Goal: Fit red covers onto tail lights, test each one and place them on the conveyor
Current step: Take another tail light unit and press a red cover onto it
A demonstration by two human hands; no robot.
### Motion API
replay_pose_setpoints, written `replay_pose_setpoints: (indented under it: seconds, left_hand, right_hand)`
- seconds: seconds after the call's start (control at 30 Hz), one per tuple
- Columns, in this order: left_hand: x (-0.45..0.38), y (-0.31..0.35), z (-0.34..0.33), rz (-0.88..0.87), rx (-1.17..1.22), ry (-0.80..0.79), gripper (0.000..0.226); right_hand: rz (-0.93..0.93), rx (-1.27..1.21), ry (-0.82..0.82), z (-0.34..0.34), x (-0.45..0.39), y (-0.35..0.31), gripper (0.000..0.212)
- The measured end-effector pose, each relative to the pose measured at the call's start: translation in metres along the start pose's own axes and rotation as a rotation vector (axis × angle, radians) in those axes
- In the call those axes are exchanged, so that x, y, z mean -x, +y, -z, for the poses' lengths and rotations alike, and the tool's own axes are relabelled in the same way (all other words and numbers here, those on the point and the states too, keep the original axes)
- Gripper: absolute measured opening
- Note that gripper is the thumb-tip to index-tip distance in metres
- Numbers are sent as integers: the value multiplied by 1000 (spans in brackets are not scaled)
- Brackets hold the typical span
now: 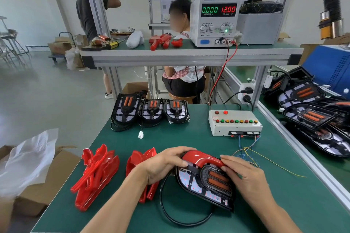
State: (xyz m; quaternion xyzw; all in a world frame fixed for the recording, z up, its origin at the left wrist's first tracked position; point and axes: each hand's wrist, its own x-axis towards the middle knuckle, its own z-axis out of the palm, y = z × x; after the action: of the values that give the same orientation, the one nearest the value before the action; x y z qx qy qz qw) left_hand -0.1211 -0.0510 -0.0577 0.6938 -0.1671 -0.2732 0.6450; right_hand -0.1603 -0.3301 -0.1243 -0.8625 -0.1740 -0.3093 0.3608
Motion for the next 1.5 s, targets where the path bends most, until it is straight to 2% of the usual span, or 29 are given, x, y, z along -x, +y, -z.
replay_pose_setpoints:
  seconds: [0.1,0.2,0.47,0.63,0.97,1.17,1.37,1.43,1.5]
  left_hand:
    - [-7,-3,-8,17,-90,105,44]
    - [-14,-8,-19,24,-247,230,53]
    - [-20,-15,-29,-125,-297,349,72]
    - [-24,-21,-33,-105,-278,440,44]
    - [-25,-21,-38,-110,-250,533,30]
    - [-23,-21,-36,-110,-238,516,31]
    - [-21,-27,-37,-114,-202,538,22]
    - [-20,-27,-37,-120,-189,542,20]
    - [-18,-28,-38,-135,-174,551,19]
  right_hand:
    - [55,36,8,-1,-1,-2,18]
    - [74,24,0,0,-2,-4,22]
    - [98,18,-23,3,-2,-1,23]
    - [104,22,-29,1,-2,0,26]
    - [14,-24,-46,1,-3,-1,21]
    - [-281,-160,-18,-5,5,-12,25]
    - [-691,-527,112,-15,11,-30,38]
    - [-841,-665,148,-19,9,-33,30]
    - [-938,-752,78,-22,5,-35,21]
